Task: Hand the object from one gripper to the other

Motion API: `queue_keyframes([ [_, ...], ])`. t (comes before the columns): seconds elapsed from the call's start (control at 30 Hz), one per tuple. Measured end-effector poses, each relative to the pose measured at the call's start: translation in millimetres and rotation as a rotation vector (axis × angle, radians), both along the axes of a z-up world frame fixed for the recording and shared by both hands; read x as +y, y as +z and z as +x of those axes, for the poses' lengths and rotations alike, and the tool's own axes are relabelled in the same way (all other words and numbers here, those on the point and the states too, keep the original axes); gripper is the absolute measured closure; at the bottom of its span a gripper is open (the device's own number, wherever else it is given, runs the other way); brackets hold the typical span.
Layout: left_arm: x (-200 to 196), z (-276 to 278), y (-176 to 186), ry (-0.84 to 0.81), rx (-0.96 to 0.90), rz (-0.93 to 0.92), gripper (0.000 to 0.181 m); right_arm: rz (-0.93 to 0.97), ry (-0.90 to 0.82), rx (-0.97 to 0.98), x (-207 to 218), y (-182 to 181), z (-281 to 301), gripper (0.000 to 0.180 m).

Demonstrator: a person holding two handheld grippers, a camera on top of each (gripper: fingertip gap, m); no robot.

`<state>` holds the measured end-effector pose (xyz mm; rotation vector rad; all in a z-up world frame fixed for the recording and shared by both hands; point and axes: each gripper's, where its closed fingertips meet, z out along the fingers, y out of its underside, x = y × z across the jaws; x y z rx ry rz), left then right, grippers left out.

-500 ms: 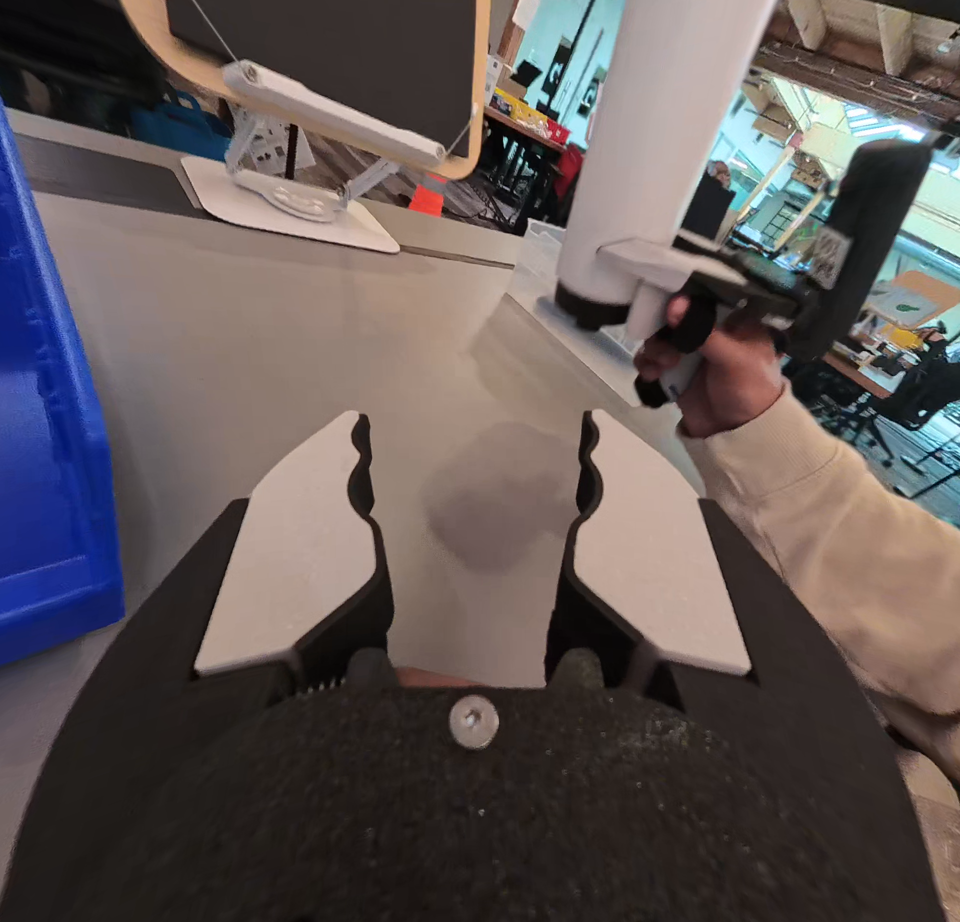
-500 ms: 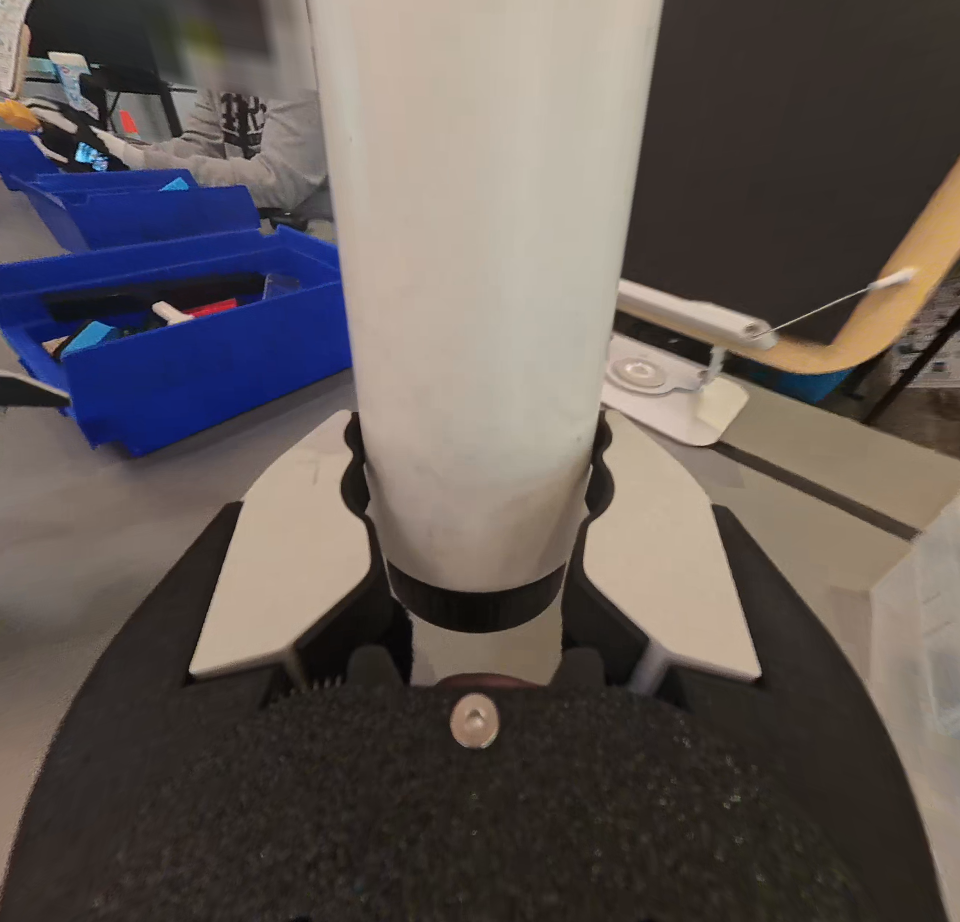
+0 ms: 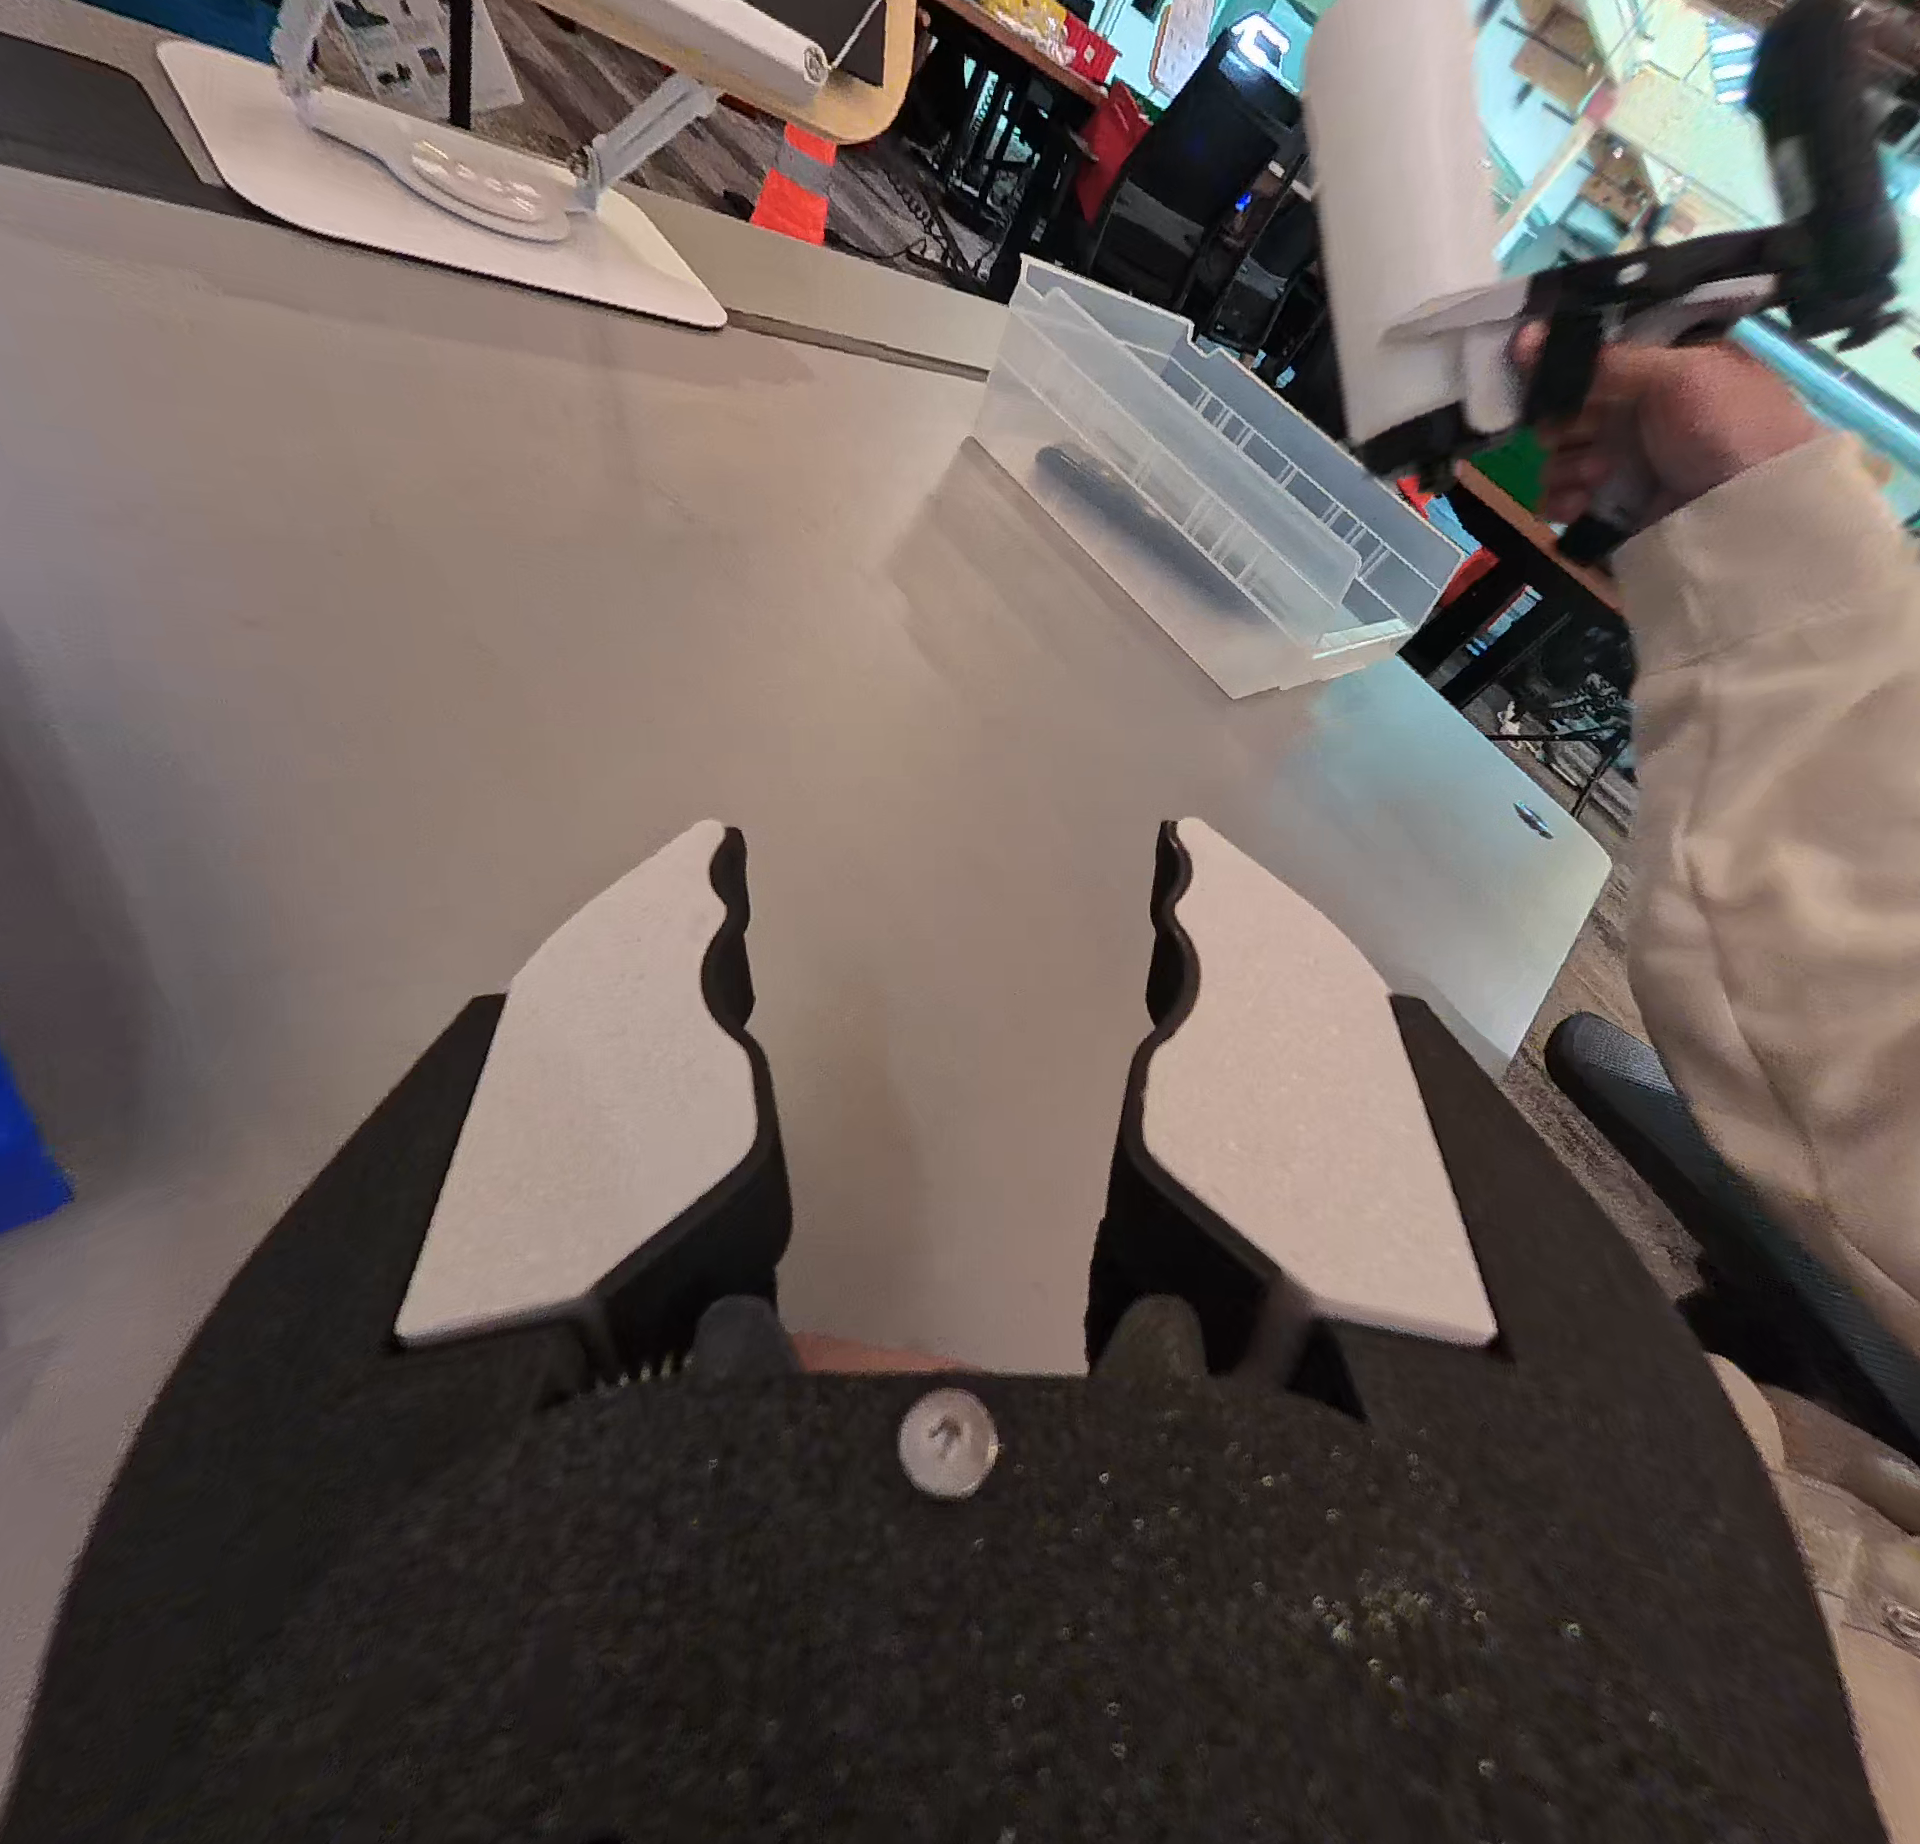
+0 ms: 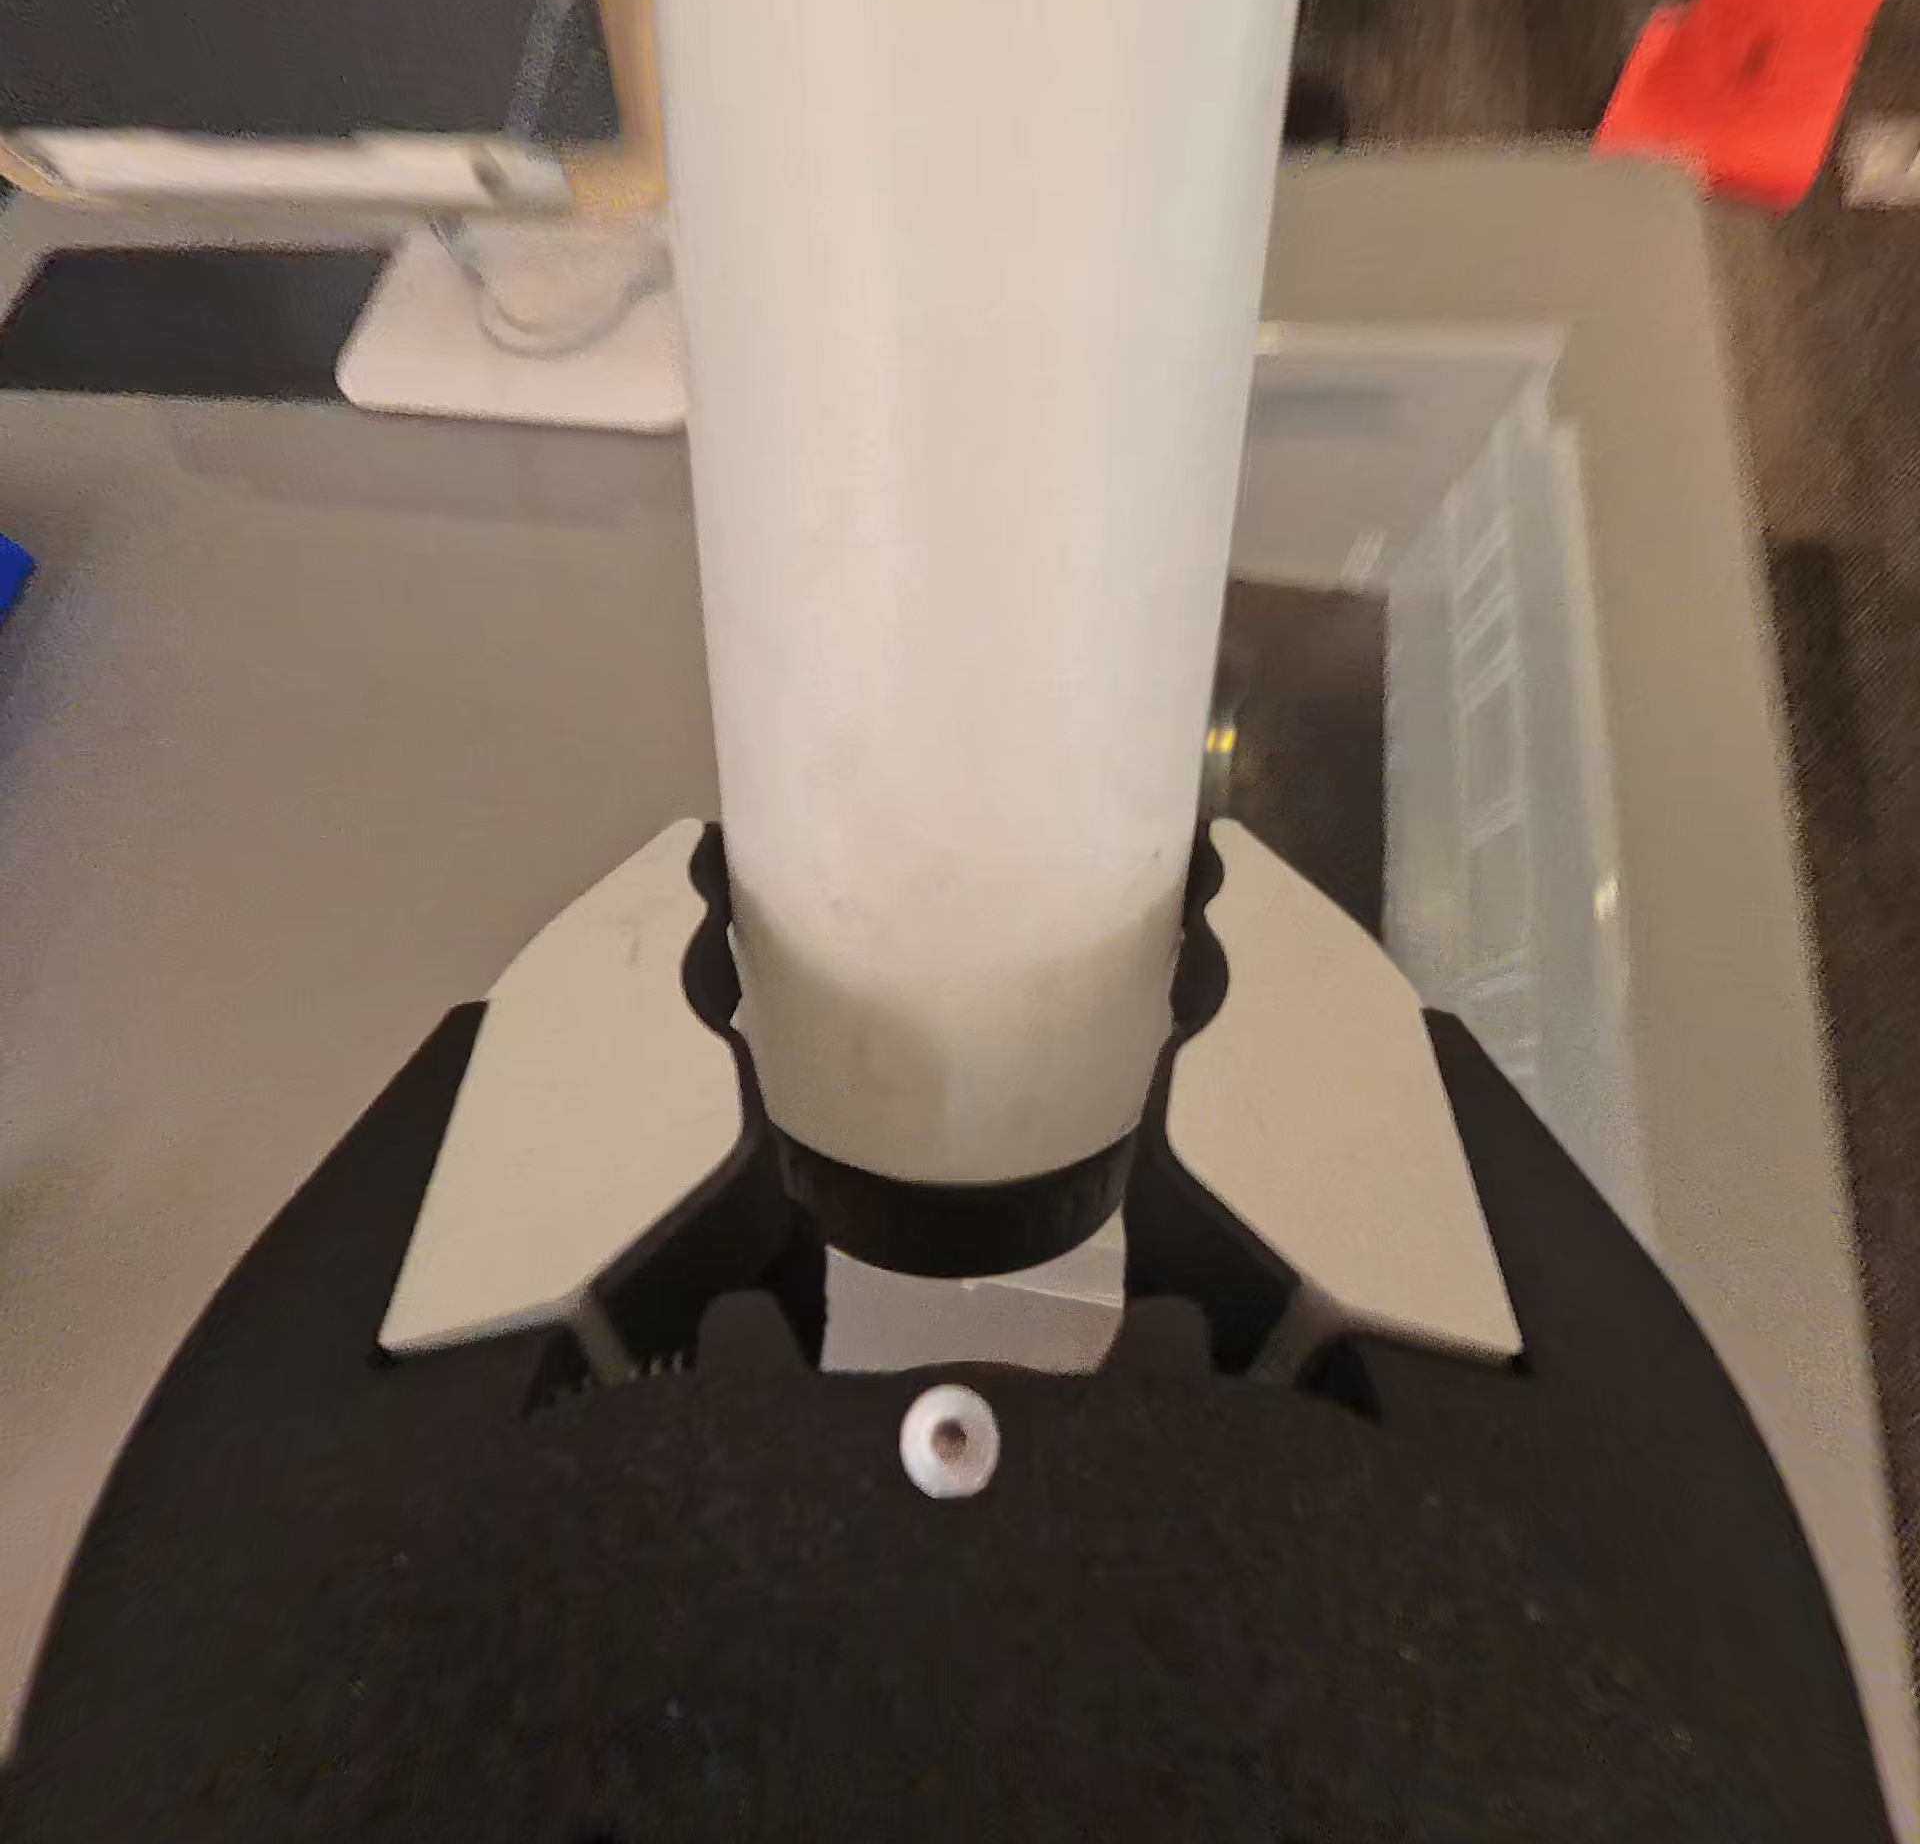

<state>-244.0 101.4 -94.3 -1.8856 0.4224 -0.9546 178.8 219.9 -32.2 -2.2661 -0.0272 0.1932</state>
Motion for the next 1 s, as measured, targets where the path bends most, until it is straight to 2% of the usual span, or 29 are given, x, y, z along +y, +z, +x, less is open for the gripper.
queue_keyframes([
  [0.13,-3.6,5.7,-2.6,-0.026,0.015,-0.008,0.107,-0.237,0.013,0.101,17.5,-78.1,-2.0,0.096],
  [0.27,-5.8,6.1,-4.3,-0.029,0.063,0.018,0.109,-0.407,0.049,0.143,24.1,-121.9,-16.0,0.096],
  [0.4,-5.5,6.3,-7.1,-0.03,0.093,0.027,0.11,-0.512,0.034,0.094,24.5,-140.2,-14.9,0.096],
  [0.6,-5.2,7.7,-8.1,-0.033,0.086,0.015,0.107,-0.545,0.012,0.039,28.5,-141.5,-12.2,0.095],
  [0.7,-4.7,4.6,-8.3,-0.02,0.101,0.027,0.106,-0.463,0.006,0.017,25.1,-124.1,-11.8,0.093],
  [0.77,-4.7,2.3,-8.4,-0.009,0.106,0.029,0.107,-0.291,-0.022,-0.068,20.1,-88.7,-10.6,0.094],
  [0.83,-4.3,1.4,-8.7,-0.005,0.109,0.029,0.107,-0.045,0.015,-0.136,12.5,-44.5,-35.1,0.094],
  [0.9,-2.9,0.9,-10.3,0.0,0.121,0.029,0.108,0.17,0.186,-0.121,-9.0,-19.1,-100.1,0.101],
  [1.0,-1.2,2.3,-13.3,-0.002,0.141,0.022,0.108,0.305,0.572,0.178,-74.6,-27.2,-234.1,0.108],
])
